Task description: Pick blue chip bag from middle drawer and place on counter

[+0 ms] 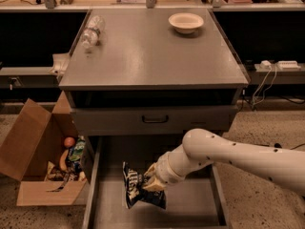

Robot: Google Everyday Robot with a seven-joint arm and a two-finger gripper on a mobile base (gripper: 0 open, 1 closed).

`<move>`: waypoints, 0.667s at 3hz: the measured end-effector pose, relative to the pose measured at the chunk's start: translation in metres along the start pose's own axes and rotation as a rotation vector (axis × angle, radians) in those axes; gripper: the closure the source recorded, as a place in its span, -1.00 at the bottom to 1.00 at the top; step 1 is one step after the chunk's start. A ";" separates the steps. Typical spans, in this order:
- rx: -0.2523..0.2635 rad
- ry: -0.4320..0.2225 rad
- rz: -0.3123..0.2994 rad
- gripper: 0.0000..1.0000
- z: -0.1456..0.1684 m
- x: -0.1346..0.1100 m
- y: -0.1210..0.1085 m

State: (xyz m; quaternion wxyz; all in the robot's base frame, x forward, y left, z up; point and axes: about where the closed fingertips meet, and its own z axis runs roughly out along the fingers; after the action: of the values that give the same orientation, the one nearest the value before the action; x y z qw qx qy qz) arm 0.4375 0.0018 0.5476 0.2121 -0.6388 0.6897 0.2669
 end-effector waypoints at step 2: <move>0.020 -0.039 -0.024 1.00 -0.017 -0.020 -0.004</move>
Offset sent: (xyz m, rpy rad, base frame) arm 0.0187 0.0053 0.0622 0.0878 -0.0812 -0.0046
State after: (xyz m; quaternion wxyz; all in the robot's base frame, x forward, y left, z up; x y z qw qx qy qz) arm 0.4446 0.0060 0.5731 0.2351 -0.6396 0.6803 0.2701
